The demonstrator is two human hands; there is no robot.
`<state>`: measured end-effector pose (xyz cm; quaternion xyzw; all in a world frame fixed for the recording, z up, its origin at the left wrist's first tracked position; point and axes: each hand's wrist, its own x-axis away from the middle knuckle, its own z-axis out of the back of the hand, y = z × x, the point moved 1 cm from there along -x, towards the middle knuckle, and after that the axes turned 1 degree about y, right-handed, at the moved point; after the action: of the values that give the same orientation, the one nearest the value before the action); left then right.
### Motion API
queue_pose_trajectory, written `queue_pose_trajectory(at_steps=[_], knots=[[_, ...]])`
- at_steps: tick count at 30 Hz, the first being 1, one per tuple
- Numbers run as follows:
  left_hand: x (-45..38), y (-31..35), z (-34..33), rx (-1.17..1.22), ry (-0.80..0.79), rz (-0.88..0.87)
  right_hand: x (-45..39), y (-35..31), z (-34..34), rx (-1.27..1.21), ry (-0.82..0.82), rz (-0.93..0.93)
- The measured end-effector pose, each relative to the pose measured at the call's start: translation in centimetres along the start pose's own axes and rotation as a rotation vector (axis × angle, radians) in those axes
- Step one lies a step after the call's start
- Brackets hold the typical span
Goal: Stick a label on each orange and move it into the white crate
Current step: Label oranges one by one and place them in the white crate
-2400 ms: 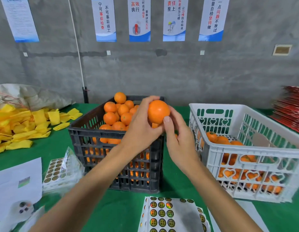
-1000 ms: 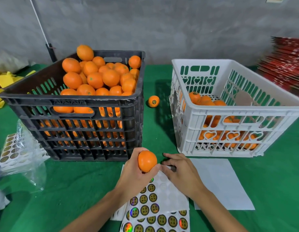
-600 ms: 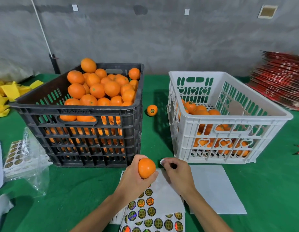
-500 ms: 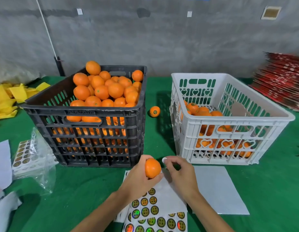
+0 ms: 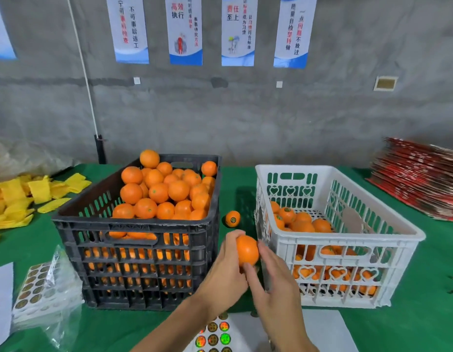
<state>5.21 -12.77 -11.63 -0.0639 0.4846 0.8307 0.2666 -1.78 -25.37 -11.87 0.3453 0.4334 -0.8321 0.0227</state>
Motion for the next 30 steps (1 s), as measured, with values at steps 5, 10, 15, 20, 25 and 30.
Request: queue_pose_trajectory(at_steps=[5,10,15,20,25,30], knots=[[-5.4,5.3,1.8,-0.039,-0.079,-0.188,-6.5,-3.4,3.3,0.199,0.155,0.051],[-10.4,9.5,2.5,-0.077,-0.210,-0.218,-10.8,-3.2,5.4,0.429,0.301,0.094],[-13.7,9.6,4.7,-0.250,-0.169,-0.274,-11.6,-1.5,4.8,0.593,0.358,0.222],[-16.1,3.5,10.6,-0.572,-0.032,-0.021,-12.1,-3.3,1.5,0.476,0.268,0.304],[-16.3,-0.3,13.9,-0.620,-0.236,0.262,-13.0,-6.0,-2.8,0.345,0.161,0.303],[-16.0,-3.0,15.5,-0.558,-0.387,0.432,-12.9,-6.0,-5.1,0.244,0.063,0.215]])
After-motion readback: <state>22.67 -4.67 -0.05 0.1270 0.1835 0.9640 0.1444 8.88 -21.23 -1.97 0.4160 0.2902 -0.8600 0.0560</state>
